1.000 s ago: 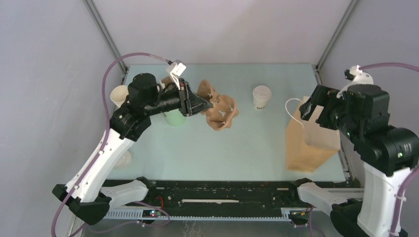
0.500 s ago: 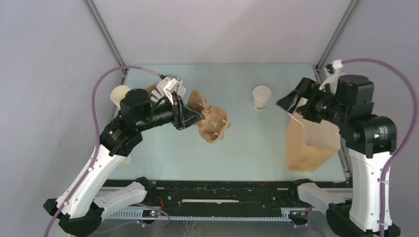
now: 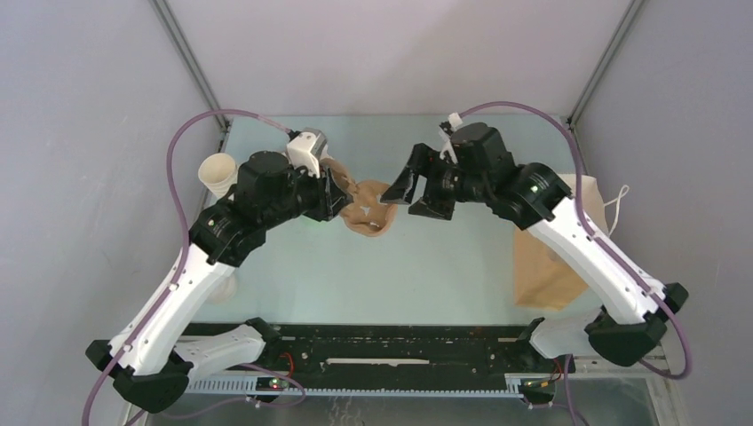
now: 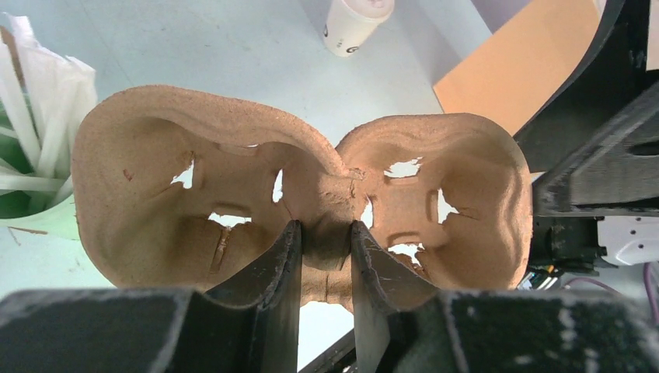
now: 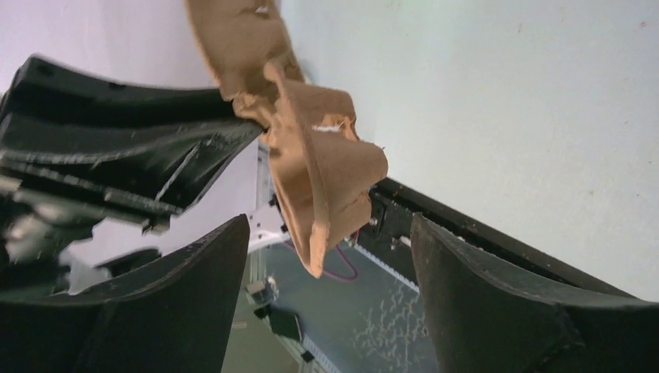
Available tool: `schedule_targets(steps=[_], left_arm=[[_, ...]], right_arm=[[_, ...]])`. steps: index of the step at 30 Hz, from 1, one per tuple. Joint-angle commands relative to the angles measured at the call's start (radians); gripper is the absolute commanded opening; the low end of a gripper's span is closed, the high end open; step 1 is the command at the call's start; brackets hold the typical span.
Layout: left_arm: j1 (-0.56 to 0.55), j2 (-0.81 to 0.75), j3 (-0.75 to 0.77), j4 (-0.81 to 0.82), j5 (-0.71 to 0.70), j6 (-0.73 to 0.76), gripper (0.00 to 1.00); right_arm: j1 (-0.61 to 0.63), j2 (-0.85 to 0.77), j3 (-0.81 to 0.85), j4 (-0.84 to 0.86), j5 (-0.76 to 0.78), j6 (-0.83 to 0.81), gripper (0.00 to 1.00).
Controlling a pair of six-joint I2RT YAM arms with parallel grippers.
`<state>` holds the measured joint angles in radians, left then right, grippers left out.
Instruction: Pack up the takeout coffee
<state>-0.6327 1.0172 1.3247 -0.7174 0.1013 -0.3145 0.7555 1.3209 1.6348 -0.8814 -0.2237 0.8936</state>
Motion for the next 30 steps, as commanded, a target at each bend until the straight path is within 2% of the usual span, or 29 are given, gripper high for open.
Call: schedule_targets(steps=[1,5,11,13,16,17,22,24,25,27,28,30], left_arm=[[-0.005,0.014,0.060,-0.024,-0.080,-0.019,0.06],[-0.005,0.027,0.068,-0.050,-0.125,-0.041,0.06],[-0.005,0.061,0.104,-0.078,-0.157,-0.080,0.05],[-0.005,0.064,0.113,-0.083,-0.160,-0.082,0.05],[-0.005,0.063,0.120,-0.088,-0.165,-0.077,0.05],[-0.005,0.064,0.121,-0.091,-0.166,-0.074,0.04],[-0.005,0.076,0.135,-0.099,-0.163,-0.068,0.04],[-0.005,0.081,0.142,-0.103,-0.161,-0.069,0.04],[-0.005,0.083,0.144,-0.104,-0.160,-0.072,0.04],[-0.005,0.091,0.156,-0.113,-0.157,-0.083,0.05],[-0.005,0.098,0.166,-0.122,-0.155,-0.092,0.06],[-0.005,0.121,0.200,-0.166,-0.157,-0.118,0.14]], right_arm=[[0.051,0.054,0.129,-0.041,0.207,0.039,0.81],[0.103,0.141,0.229,-0.139,0.328,0.007,0.67],[0.120,0.207,0.262,-0.157,0.314,-0.022,0.46],[0.122,0.222,0.288,-0.182,0.330,-0.034,0.49],[0.134,0.236,0.296,-0.205,0.338,-0.068,0.66],[0.139,0.242,0.295,-0.213,0.339,-0.074,0.68],[0.147,0.247,0.292,-0.218,0.350,-0.082,0.72],[0.146,0.243,0.278,-0.200,0.337,-0.084,0.70],[0.145,0.243,0.270,-0.190,0.328,-0.085,0.65],[0.143,0.246,0.262,-0.176,0.322,-0.086,0.43],[0.142,0.247,0.261,-0.164,0.323,-0.088,0.37],[0.138,0.246,0.252,-0.149,0.325,-0.088,0.12]])
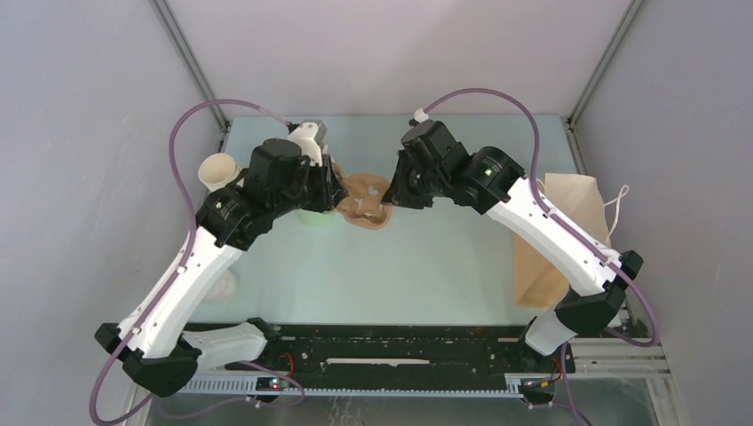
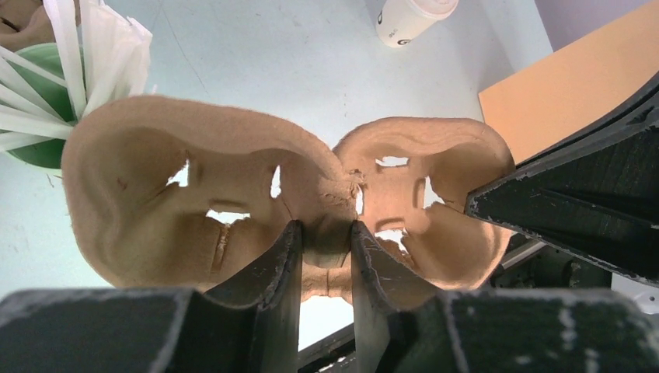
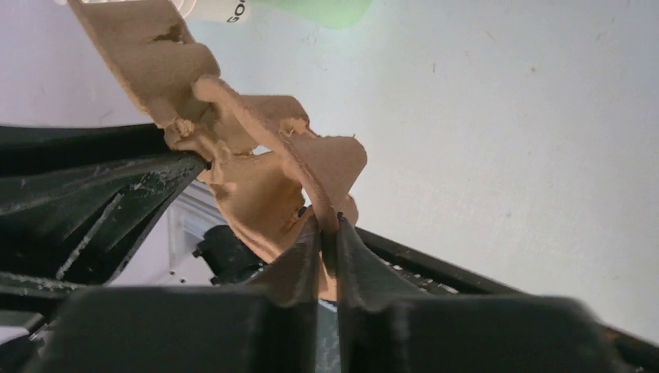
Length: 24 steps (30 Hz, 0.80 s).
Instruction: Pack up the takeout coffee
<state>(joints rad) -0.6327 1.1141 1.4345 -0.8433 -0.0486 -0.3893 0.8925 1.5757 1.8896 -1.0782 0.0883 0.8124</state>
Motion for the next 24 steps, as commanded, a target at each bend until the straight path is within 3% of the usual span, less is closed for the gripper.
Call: schedule_targets(steps=[1,5,9,13,18,24], left_arm=[[-0.005,0.035,0.112,-0.061,-0.006,-0.055,0.21],[0.028,0.058,0.203,-0.173,0.029,-0.087,0.55],[0.175,0.018,0.253,-0.228,0.203,-0.135,0.82],[0.231,-0.044,0.232,-0.224,0.269,-0.165,0.86],[0.274,-0.094,0.012,-0.107,0.430,-0.274,0.87],[0.284,-0.086,-0.041,-0.060,0.445,-0.296,0.77]], right_arm=[[-0.007,-0.013,-0.009,0.049,0.012,0.000,0.00],[-0.074,-0.085,-0.128,0.142,-0.105,0.000,0.00],[-0.167,-0.209,-0.286,0.274,-0.282,-0.044,0.00],[-0.273,-0.290,-0.376,0.296,-0.398,-0.079,0.00],[-0.348,-0.348,-0.401,0.295,-0.507,-0.167,0.00],[-0.405,-0.384,-0.417,0.304,-0.605,-0.224,0.00]])
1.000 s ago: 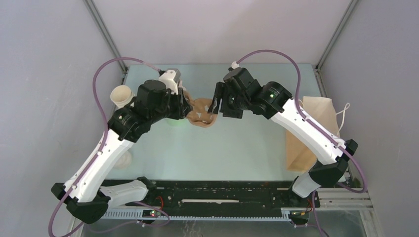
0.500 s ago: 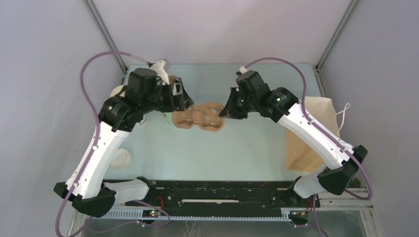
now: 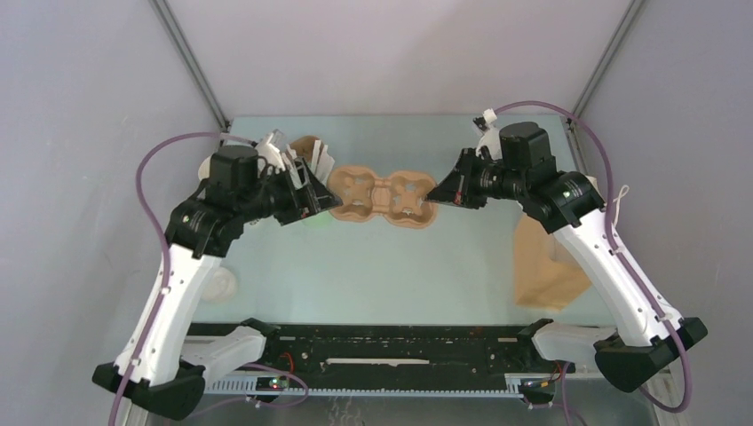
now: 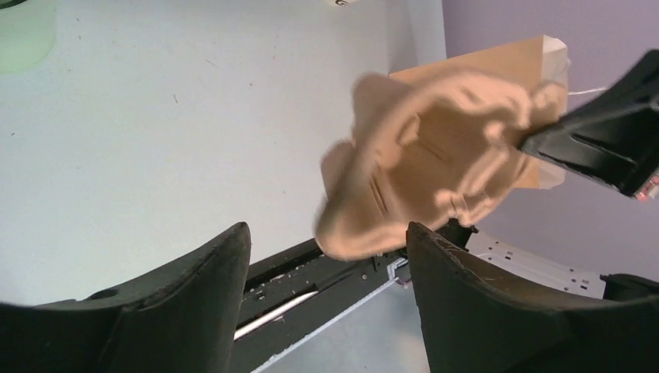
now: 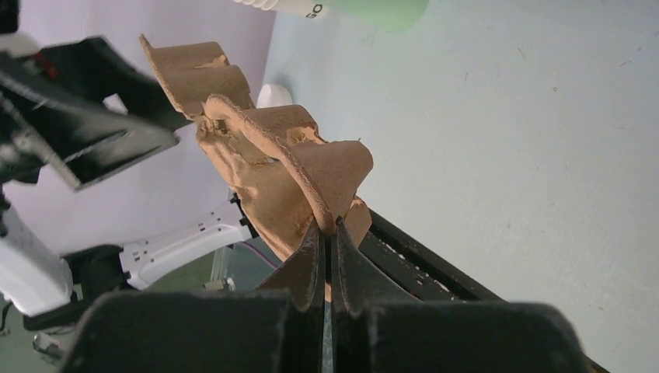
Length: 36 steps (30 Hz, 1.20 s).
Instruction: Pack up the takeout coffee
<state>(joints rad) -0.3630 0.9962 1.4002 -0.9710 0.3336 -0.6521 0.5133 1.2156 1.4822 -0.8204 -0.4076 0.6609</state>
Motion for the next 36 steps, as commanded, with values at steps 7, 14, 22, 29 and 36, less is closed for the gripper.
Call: schedule_targets(steps=[7,14,22,29,36], left_arm=[[0.016,0.069,0.032,0.041,0.080,0.017,0.51],[0.016,0.083,0.060,-0.020,0.012,0.074,0.23],[0.005,0.098,0.080,0.012,-0.088,0.067,0.00],[-0.004,0.083,0.029,0.105,-0.087,0.093,0.00],[-0.015,0.090,0.033,0.097,-0.089,0.094,0.00]], right_arm=[[-0.034,-0.025,-0.005,0.060,-0.160,-0.113,0.00],[-0.027,-0.009,0.029,0.047,-0.093,-0.112,0.05],[0.084,0.083,0.159,-0.045,0.154,-0.028,0.62],[0.271,0.200,0.356,-0.146,0.428,-0.006,0.81],[0.324,0.353,0.399,-0.097,0.390,0.049,0.82]])
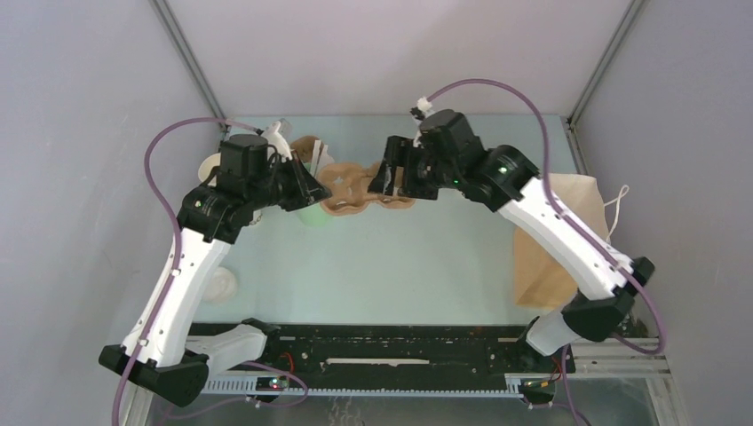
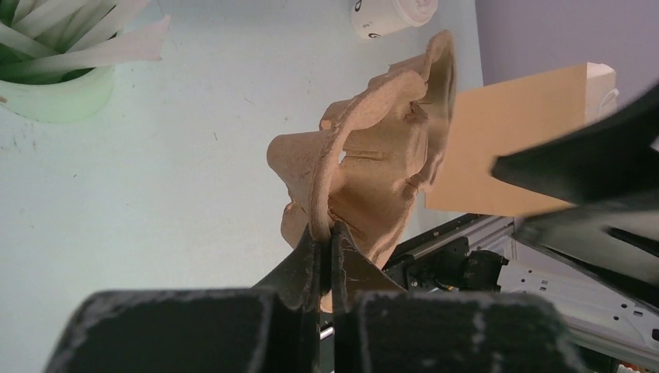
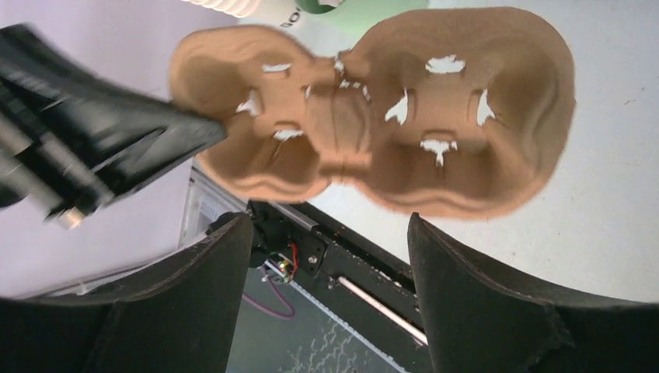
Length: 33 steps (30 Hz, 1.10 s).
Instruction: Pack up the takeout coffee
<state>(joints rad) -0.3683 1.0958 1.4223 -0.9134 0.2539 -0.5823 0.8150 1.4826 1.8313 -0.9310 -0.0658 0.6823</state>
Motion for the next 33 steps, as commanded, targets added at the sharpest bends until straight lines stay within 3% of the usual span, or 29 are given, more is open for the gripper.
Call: schedule_targets(steps=[1,11,18,23,29,33], left_arm=[[-0.013,-0.009,0.010,0.036,-0.010,0.024,0.00],[-0.040,-0.003,0.011,0.026,-0.005,0.030,0.00],[-0.049,0.001,0.014,0.019,-0.004,0.034,0.00],[-0.050,0.004,0.019,0.017,-0.006,0.035,0.00],[-0.050,0.003,0.018,0.012,-0.007,0.034,0.00],[-0.051,0.003,0.018,0.007,-0.011,0.036,0.00]], right_arm=[[0.026,0.108,0.064,0.012,0.047,0.024,0.82],[0.047,0.193,0.125,-0.009,0.096,0.009,0.74],[0.062,0.212,0.172,-0.067,0.178,0.000,0.75],[0.066,0.218,0.174,-0.068,0.184,-0.007,0.65],[0.068,0.231,0.183,-0.070,0.188,-0.014,0.63],[0.074,0.243,0.204,-0.085,0.204,-0.028,0.56]])
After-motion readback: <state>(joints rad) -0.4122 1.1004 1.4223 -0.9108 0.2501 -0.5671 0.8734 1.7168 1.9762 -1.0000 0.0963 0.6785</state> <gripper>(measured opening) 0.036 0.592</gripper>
